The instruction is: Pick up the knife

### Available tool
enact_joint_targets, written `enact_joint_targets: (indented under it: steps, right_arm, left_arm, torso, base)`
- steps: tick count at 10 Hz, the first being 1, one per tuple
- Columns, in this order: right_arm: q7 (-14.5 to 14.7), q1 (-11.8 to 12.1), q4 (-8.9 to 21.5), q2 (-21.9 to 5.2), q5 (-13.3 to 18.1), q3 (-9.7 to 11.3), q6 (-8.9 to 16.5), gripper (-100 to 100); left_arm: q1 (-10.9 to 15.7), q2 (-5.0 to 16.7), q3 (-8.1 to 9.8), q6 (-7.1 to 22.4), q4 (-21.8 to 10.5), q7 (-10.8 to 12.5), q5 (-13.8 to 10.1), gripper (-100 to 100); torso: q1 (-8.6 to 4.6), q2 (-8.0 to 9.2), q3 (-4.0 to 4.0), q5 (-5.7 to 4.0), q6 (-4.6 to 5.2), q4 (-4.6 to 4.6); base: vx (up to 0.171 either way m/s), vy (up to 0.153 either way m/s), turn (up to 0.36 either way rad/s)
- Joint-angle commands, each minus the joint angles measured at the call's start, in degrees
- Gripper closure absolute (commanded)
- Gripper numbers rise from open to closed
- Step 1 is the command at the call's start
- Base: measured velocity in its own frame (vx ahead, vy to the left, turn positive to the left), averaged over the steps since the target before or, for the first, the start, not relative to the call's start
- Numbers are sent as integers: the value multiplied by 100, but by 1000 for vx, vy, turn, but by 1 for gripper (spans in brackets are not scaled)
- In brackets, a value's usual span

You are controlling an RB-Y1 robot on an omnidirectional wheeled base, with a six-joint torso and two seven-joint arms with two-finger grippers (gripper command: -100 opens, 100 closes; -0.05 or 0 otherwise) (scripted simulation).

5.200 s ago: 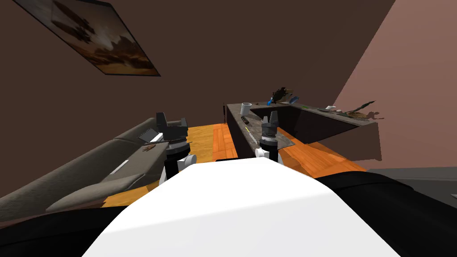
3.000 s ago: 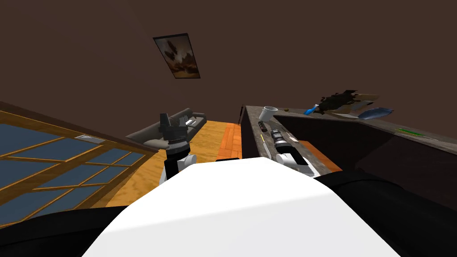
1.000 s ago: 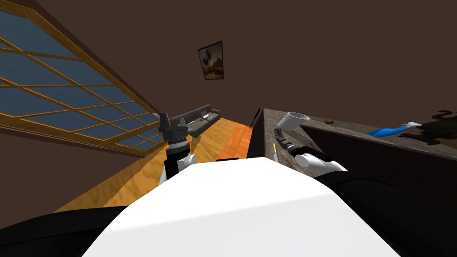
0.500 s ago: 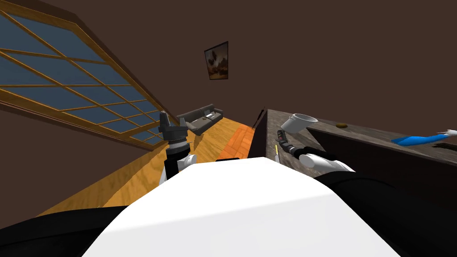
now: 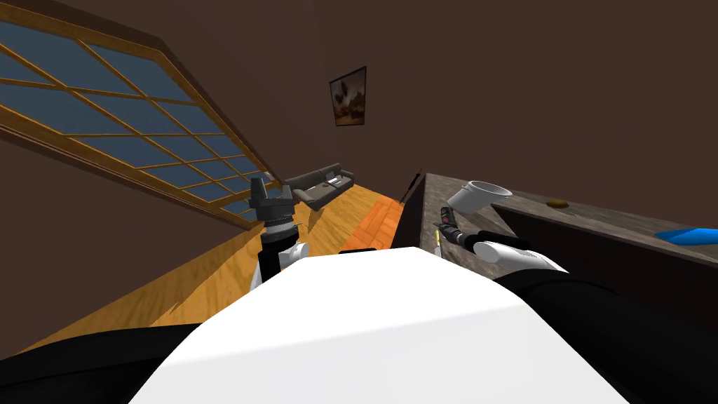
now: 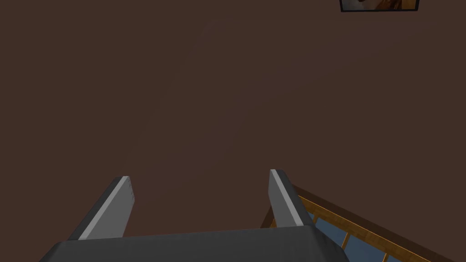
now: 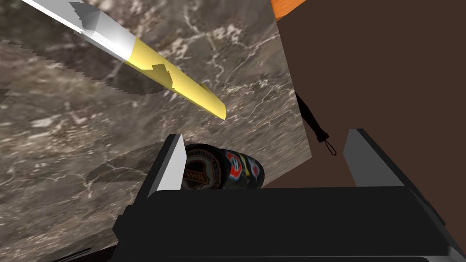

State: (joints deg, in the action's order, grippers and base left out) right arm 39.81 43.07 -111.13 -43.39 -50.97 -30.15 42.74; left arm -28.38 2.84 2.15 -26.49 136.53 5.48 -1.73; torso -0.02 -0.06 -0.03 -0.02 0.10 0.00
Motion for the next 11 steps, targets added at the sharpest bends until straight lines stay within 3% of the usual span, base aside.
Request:
enact_joint_targets:
  steps: [1,2,3,5,8,11]
  right_arm:
    - [109,33,96,-137,-234,-30,286,-100]
    - [109,33,96,-137,-234,-30,431,-100]
    - [222,66,187,-264,-460,-52,601,-100]
    - [222,66,187,-264,-460,-52,820,-100]
    - [435,128,353,-503,-887,-80,1363,-100]
    - [535,157,427,-615,-1087,-88,1854,-100]
  left_arm:
    - [0,0,0,0,0,0,0,0]
    - [1,0,-1,0,0,0,0,0]
    - [1,0,0,0,0,0,0,0]
    - [1,0,0,0,0,0,0,0]
    - [0,0,0,0,0,0,0,0]
    - [1,0,0,0,0,0,0,0]
  torso:
    - [0,0,0,0,0,0]
    - [0,9,4,0,-5,1]
    - [-1,9,5,0,-2,2]
    - [-1,11,6,0,-1,3]
    - [-1,9,5,-1,-1,2]
    - [-2,13,7,0,-3,3]
  base:
    - [-46,0,175]
    - [-43,0,141]
    - [-63,-1,206]
    - [-20,0,67]
    - [-50,0,164]
    - [-43,0,140]
